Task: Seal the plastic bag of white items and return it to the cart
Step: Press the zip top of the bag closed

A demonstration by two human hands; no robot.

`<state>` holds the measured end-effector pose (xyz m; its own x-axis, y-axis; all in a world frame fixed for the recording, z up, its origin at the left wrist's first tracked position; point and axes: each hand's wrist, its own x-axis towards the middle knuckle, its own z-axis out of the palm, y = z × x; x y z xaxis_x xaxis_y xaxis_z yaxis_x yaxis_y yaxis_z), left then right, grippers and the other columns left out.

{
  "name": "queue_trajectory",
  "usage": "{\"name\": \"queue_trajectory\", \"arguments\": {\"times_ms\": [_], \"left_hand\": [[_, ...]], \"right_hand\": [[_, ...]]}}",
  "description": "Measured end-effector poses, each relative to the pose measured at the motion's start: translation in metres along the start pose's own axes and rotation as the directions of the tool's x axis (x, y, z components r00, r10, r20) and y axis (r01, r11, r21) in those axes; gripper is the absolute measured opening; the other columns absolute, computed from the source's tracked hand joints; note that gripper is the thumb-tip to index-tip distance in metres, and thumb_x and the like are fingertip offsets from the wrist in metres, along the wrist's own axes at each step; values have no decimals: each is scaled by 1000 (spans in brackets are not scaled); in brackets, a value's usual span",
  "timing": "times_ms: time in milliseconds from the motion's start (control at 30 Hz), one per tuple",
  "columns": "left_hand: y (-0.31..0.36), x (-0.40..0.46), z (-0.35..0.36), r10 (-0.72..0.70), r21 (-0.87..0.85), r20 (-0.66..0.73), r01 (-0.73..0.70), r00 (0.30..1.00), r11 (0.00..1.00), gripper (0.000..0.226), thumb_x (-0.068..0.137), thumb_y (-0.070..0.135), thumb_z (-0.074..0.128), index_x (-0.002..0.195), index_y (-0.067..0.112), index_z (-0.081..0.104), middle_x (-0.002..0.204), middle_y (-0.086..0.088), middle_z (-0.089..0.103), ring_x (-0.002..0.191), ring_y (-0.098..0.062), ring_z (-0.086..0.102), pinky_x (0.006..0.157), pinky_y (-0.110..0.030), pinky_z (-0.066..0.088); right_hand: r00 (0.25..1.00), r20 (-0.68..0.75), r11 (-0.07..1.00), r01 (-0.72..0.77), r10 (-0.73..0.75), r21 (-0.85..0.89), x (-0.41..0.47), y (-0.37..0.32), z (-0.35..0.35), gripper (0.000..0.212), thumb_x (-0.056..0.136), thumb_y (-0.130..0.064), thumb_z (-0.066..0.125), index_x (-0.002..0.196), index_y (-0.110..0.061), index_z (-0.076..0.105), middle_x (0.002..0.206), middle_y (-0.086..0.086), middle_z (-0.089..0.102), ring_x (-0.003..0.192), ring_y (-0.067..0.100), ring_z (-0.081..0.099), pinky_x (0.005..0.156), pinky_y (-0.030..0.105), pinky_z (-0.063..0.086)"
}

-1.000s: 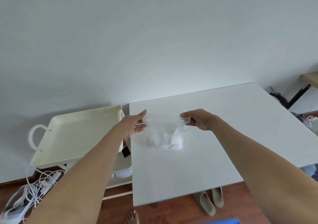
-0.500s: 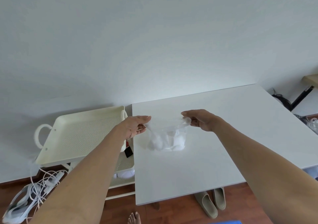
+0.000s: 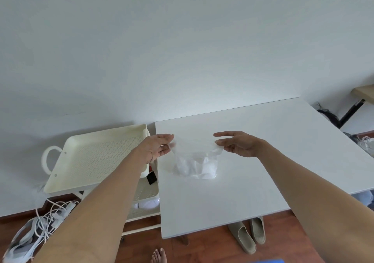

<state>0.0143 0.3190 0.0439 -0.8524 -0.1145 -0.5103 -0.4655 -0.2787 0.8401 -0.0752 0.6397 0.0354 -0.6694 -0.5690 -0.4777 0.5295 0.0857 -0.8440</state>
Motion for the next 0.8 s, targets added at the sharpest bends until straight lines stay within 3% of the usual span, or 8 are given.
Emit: {"name": "queue_trajectory", "arguments": {"times_ms": [133,233,333,467,600,700,800], "left_hand": [[4,-2,-2,35,69,8,-36,999,997,37,71,16,84,103,12,67,87,-1,74,75,-15,71,76,-30,55],[5,-4,-1,88,177,46,-95,995,980,39,72,21,85,106,10,70,82,1,74,75,-15,71,73,-28,57],[7,-4,0,126,298,89,-147,988,943,39,76,22,84,107,2,71,82,-5,71,76,-16,70,79,-30,60],[12,-1,2,142,427,100,-172,985,888,37,81,20,80,107,-5,70,94,-14,69,83,-18,71,88,-35,59],[22,0,5,149,581,89,-172,985,796,37,84,25,77,105,-5,71,90,-17,69,75,-17,67,75,-25,59],[24,1,5,150,578,89,-173,985,797,35,87,21,74,108,-6,69,93,-19,67,70,-14,67,67,-20,58],[23,2,3,151,522,60,-161,987,838,34,89,15,71,111,-10,65,99,-22,64,78,-19,73,69,-24,61]], "right_hand": [[999,-32,999,4,-5,-44,-2,1,0,39,87,3,74,122,-14,71,93,1,77,76,5,71,68,18,49],[993,-102,997,52,-57,-49,2,1,2,42,85,4,76,124,-9,71,92,2,77,81,6,72,79,20,48],[974,-193,990,98,-116,-101,6,-2,10,48,80,7,80,126,-2,68,90,5,75,89,13,72,87,25,50],[927,-293,941,139,-234,-309,8,-8,23,47,75,0,86,119,-4,70,88,5,75,81,12,69,73,24,47],[882,-300,873,209,-363,-440,12,-13,33,42,78,-2,85,117,-3,70,81,4,71,72,10,64,68,21,44],[901,-276,885,199,-334,-421,13,-9,32,41,81,-12,85,119,-4,70,86,5,71,81,14,64,76,23,46],[950,-223,891,103,-220,-443,11,-1,30,36,82,-29,85,110,-7,77,104,10,77,91,17,64,80,27,46]]}}
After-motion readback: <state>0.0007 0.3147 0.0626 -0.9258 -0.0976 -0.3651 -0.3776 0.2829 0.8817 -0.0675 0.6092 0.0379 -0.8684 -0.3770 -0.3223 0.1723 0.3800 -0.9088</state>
